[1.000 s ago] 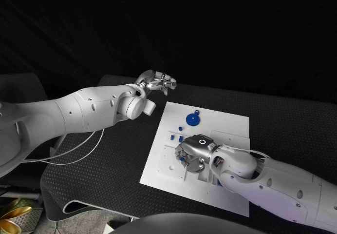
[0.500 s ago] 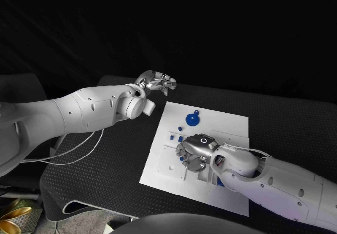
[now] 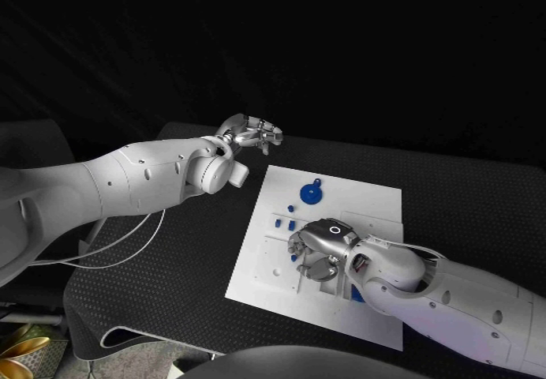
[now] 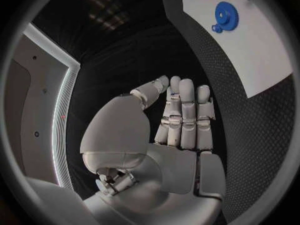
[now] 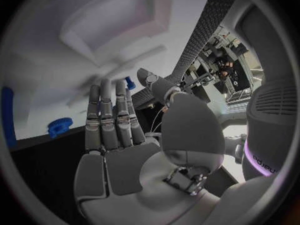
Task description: Assemble the parts on the task board
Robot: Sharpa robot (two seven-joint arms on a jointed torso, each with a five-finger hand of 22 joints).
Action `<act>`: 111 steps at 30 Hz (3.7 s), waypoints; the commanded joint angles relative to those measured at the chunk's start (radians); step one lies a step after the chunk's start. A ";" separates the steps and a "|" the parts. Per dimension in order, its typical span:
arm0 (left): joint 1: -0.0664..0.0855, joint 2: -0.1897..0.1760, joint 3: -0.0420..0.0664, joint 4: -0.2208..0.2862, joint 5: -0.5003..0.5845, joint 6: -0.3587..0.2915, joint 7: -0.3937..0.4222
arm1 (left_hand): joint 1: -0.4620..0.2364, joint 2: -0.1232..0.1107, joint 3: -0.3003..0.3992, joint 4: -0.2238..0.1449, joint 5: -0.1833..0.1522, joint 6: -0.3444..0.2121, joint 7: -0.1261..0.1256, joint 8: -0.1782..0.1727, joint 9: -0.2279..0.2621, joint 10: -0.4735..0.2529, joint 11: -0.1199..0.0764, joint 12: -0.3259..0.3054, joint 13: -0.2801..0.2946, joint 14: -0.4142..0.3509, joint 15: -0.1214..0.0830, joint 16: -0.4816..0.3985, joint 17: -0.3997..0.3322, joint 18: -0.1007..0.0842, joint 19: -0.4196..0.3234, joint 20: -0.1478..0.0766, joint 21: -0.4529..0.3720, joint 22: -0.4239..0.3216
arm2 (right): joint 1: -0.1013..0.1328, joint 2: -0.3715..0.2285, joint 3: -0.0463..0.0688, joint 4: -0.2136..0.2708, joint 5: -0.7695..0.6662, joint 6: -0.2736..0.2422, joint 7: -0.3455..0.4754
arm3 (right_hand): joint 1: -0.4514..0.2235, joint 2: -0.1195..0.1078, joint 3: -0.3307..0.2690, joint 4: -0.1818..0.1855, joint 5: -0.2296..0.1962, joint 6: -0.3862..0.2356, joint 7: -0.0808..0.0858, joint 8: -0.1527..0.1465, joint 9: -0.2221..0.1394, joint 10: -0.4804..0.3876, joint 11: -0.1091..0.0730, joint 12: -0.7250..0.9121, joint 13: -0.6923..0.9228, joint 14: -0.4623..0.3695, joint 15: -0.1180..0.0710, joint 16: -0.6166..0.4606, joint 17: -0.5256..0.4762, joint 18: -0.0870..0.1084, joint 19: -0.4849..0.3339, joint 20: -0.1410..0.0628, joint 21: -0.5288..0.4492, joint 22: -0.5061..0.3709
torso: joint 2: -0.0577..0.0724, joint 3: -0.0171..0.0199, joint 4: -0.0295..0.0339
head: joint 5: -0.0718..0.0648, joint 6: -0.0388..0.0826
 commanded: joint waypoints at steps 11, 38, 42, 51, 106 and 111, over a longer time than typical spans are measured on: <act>0.002 0.001 0.001 -0.001 0.003 0.016 0.008 | 0.003 -0.009 0.001 0.000 -0.007 -0.008 0.002 -0.005 0.001 -0.006 0.000 0.000 0.001 -0.003 0.004 -0.004 0.002 0.001 0.001 -0.046 -0.003 0.018 | 0.058 -0.097 0.038 0.067 0.211 -0.053 -0.005 | -0.002 0.004 -0.003 0.024 -0.001 0.001 0.000 -0.006 -0.008 0.036 -0.010 0.029 0.010 0.026 -0.018 0.017 0.012 -0.001 0.032 -0.006 0.022 0.008 | -0.001 -0.0005 -0.0006 | -0.024 0.025; 0.001 0.004 0.000 -0.009 0.003 0.023 0.013 | 0.001 -0.011 0.000 0.001 -0.007 -0.008 0.002 -0.005 0.002 -0.007 0.001 0.001 0.001 -0.004 0.005 -0.005 0.002 0.000 0.000 -0.045 -0.003 0.019 | 0.144 -0.266 0.051 0.087 0.124 0.193 -0.024 | -0.061 0.000 -0.163 0.012 0.037 -0.061 -0.032 -0.022 -0.023 -0.085 0.008 0.008 -0.040 0.033 -0.031 0.010 0.036 -0.001 0.048 -0.013 0.003 0.007 | 0.001 0.0017 0.0007 | -0.068 0.059; 0.001 0.003 0.000 -0.010 0.003 0.023 0.013 | 0.001 -0.011 -0.001 0.001 -0.007 -0.008 0.002 -0.005 0.002 -0.008 0.001 0.001 0.001 -0.004 0.005 -0.005 0.002 0.000 0.000 -0.045 -0.003 0.019 | 0.138 -0.262 0.043 0.084 0.115 0.201 -0.023 | -0.061 0.003 -0.168 0.014 0.035 -0.060 -0.033 -0.019 -0.022 -0.079 -0.003 0.013 -0.040 0.035 -0.033 0.010 0.038 -0.001 0.050 -0.014 0.002 0.007 | 0.001 0.0004 0.0020 | -0.069 0.055; 0.001 0.002 0.000 -0.009 0.003 0.025 0.013 | 0.000 -0.010 -0.001 0.002 -0.007 -0.008 0.002 -0.005 0.002 -0.008 0.001 0.001 0.001 -0.004 0.005 -0.005 0.002 0.000 -0.001 -0.044 -0.003 0.019 | 0.127 -0.247 0.034 0.066 0.068 0.194 -0.024 | -0.001 0.027 -0.119 0.020 -0.086 -0.029 -0.024 0.000 -0.019 -0.035 -0.002 0.033 -0.038 0.047 -0.038 0.007 0.042 -0.002 0.068 -0.019 -0.002 0.005 | 0.001 -0.0004 0.0021 | -0.070 0.052; 0.001 0.004 -0.001 -0.020 0.001 0.031 0.011 | 0.001 -0.009 -0.001 0.002 -0.007 -0.008 0.002 -0.006 0.003 -0.009 0.001 0.001 0.001 -0.003 0.005 -0.005 0.003 0.001 -0.001 -0.044 -0.002 0.019 | 0.113 -0.240 0.073 0.148 0.133 0.052 0.002 | 0.060 0.074 0.160 0.090 -0.130 0.111 -0.051 0.076 0.010 0.133 -0.055 0.092 0.004 0.177 -0.087 0.064 0.108 -0.001 0.219 -0.075 0.054 0.043 | -0.001 -0.0018 0.0013 | -0.044 0.039; 0.001 0.012 -0.001 -0.027 0.001 0.032 0.012 | 0.000 -0.009 -0.001 0.003 -0.007 -0.007 0.002 -0.006 0.003 -0.009 0.001 0.001 0.001 -0.003 0.005 -0.005 0.004 0.001 -0.001 -0.044 -0.002 0.019 | 0.112 -0.187 0.073 0.136 0.135 0.031 0.018 | 0.061 0.075 0.163 0.088 -0.130 0.109 -0.051 0.075 0.010 0.131 -0.054 0.090 0.004 0.175 -0.087 0.063 0.109 -0.001 0.218 -0.076 0.053 0.043 | -0.001 -0.0013 0.0018 | -0.035 0.038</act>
